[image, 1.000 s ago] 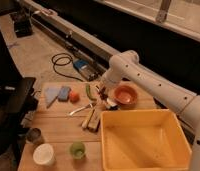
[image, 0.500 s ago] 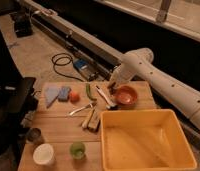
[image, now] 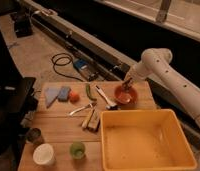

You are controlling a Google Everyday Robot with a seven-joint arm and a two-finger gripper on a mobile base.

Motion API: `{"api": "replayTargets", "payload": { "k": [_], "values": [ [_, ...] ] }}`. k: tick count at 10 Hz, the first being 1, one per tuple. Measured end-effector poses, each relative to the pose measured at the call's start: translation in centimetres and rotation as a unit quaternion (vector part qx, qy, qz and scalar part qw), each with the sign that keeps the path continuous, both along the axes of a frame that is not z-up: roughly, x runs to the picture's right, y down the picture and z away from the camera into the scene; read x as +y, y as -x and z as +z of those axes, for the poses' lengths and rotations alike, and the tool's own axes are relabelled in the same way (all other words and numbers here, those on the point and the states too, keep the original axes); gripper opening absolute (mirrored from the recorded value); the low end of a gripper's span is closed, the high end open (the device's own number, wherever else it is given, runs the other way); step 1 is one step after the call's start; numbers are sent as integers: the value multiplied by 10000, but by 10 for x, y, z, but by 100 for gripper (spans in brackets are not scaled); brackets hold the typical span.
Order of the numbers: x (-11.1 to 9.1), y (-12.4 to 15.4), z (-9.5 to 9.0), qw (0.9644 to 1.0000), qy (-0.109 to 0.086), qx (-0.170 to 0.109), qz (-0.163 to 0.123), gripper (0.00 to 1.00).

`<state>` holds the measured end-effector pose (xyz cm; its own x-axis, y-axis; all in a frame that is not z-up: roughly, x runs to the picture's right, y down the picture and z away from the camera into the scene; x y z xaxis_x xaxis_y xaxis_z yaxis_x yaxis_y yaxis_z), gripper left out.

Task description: Place grapes in red bowl

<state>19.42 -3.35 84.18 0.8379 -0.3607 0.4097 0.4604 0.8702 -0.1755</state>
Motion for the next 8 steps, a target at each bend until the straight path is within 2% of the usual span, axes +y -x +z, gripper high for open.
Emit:
{"api": "replayTargets", "payload": {
  "k": [2, 3, 4, 8],
  "values": [
    [-2, 5, 11, 9999, 87, -42, 87, 64],
    [-2, 9, 15, 9999, 123, -73, 94, 71],
    [-1, 12, 18, 9997, 178, -90, 107, 74],
    [0, 11, 19, 9997, 187, -88, 109, 74]
  ]
}}
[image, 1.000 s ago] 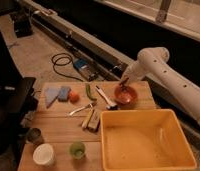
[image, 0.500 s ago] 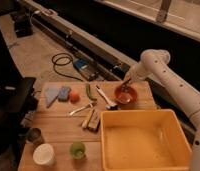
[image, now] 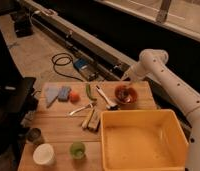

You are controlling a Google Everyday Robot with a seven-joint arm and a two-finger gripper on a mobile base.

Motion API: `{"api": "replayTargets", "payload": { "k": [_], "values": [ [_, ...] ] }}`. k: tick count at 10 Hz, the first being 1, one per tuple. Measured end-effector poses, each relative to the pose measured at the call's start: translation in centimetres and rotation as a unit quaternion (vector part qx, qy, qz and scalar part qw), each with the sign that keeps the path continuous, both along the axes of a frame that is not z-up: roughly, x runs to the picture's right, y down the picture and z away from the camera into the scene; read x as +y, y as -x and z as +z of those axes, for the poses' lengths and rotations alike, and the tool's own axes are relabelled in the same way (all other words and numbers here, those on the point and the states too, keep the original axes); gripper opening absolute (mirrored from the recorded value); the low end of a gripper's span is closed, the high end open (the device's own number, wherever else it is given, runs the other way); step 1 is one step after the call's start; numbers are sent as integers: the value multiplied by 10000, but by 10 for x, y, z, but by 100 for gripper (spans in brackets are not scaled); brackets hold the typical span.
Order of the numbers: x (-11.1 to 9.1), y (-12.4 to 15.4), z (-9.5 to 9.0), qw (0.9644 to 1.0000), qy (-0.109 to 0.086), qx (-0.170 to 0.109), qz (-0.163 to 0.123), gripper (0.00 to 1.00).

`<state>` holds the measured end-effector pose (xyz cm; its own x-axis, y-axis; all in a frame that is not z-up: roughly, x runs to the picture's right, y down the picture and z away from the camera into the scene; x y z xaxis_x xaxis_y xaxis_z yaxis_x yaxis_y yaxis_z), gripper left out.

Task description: Place grapes in red bowl

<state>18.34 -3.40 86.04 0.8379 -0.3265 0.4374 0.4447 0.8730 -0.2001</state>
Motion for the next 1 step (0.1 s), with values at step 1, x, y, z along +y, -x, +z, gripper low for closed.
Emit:
{"api": "replayTargets", "payload": {
  "k": [1],
  "values": [
    [0, 1, 0, 10000, 1, -7, -7, 74]
  ]
}}
